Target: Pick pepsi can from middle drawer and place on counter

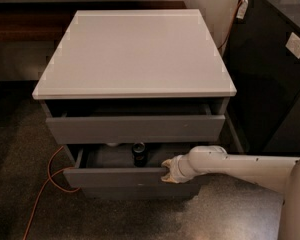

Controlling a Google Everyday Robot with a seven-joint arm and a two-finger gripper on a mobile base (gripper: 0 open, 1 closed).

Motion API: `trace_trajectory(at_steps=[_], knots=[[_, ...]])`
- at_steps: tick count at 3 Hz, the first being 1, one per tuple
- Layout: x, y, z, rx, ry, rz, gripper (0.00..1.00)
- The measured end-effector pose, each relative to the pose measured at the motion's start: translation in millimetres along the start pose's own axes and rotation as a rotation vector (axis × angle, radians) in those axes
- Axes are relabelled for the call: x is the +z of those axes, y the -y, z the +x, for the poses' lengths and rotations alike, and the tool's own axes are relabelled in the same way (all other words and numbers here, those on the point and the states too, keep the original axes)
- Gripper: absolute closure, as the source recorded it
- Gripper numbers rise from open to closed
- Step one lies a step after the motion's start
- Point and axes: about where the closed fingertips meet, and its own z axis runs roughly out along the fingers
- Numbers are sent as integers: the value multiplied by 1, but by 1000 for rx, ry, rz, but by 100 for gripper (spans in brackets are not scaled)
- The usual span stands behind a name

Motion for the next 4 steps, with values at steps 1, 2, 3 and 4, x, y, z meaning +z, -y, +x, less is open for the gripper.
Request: trace_trajectory(at_steps=[1,2,3,4], knots=[[0,0,1,0,0,0,100],[-1,0,1,0,0,0,100],[-1,-1,1,0,1,-2,87],[-1,-1,1,0,1,-2,62]])
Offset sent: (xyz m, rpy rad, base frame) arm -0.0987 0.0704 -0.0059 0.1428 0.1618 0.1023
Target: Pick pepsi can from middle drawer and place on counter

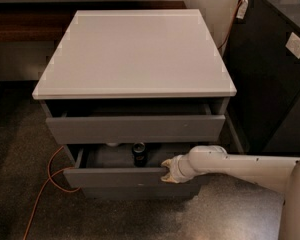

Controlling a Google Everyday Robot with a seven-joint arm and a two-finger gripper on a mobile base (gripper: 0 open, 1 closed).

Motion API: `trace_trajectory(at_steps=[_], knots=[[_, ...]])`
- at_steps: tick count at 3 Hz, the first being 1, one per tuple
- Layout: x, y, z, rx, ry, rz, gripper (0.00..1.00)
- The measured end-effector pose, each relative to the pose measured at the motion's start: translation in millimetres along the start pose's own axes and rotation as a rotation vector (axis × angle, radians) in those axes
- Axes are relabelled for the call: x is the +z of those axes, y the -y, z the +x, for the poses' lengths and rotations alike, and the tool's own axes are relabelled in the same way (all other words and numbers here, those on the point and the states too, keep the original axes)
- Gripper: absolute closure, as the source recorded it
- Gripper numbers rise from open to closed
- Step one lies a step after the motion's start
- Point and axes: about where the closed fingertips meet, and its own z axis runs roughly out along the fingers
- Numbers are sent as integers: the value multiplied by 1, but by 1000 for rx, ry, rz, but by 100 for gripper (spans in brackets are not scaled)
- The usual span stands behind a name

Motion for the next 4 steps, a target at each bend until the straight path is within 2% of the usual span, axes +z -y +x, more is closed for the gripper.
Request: trace_trajectory(at_steps=[2,3,4], knots=[[0,-6,-2,2,8,-13,16],[11,-38,-26,13,45,-83,0],[17,-62,-43,22,72,-135,13]])
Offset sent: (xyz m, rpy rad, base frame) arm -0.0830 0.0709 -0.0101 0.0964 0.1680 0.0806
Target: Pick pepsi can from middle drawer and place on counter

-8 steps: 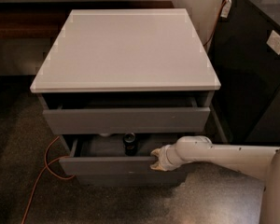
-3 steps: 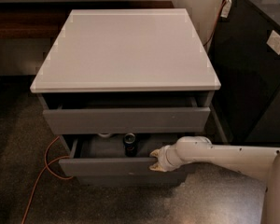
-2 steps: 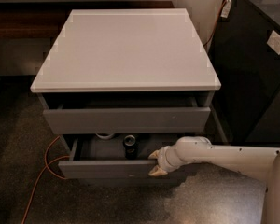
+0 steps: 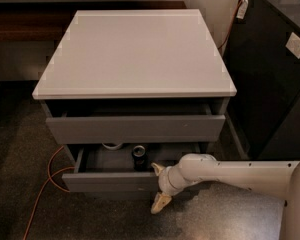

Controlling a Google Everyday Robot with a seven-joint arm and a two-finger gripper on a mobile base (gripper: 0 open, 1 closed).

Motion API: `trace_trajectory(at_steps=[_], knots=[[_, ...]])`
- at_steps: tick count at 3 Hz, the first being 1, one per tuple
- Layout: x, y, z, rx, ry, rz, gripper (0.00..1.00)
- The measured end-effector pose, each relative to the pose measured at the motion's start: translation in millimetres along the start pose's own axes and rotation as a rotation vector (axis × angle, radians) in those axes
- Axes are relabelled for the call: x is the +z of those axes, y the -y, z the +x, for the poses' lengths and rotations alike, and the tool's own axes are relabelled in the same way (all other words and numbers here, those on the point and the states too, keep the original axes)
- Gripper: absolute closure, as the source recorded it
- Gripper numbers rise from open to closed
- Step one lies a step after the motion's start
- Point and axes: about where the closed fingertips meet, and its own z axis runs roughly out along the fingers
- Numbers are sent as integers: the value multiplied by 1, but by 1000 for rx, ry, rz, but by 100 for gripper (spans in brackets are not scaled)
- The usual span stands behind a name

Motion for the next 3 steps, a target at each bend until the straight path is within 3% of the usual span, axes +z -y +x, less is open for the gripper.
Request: trace_trajectory(at_steps=[1,3], knots=[[3,-10,-7,3,11,-21,37],[-5,-9,-12,3,11,-22,83]])
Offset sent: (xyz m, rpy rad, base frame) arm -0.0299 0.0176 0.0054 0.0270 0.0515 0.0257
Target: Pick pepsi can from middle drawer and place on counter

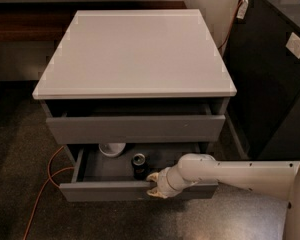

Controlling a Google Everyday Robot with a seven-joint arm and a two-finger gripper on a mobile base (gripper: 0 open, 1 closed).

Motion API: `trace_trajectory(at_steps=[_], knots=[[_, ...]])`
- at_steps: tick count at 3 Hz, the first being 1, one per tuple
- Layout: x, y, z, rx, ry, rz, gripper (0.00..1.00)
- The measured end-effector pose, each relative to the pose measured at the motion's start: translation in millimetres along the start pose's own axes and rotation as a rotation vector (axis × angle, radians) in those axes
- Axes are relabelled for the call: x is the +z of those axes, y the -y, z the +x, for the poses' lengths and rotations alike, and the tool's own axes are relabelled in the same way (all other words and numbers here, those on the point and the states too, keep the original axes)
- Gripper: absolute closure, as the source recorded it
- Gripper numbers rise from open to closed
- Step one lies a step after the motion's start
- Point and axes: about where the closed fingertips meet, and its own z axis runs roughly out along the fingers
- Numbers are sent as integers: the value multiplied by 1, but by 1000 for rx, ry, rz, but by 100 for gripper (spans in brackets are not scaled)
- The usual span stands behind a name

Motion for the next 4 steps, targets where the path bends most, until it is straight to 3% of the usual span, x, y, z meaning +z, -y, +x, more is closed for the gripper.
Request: trace_trajectory(at_steps=[1,2,4], knots=[[0,-1,-1,0,3,-1,100],[0,-18,-14,6,42,-14,100],[0,-26,-18,8,52,-18,100]])
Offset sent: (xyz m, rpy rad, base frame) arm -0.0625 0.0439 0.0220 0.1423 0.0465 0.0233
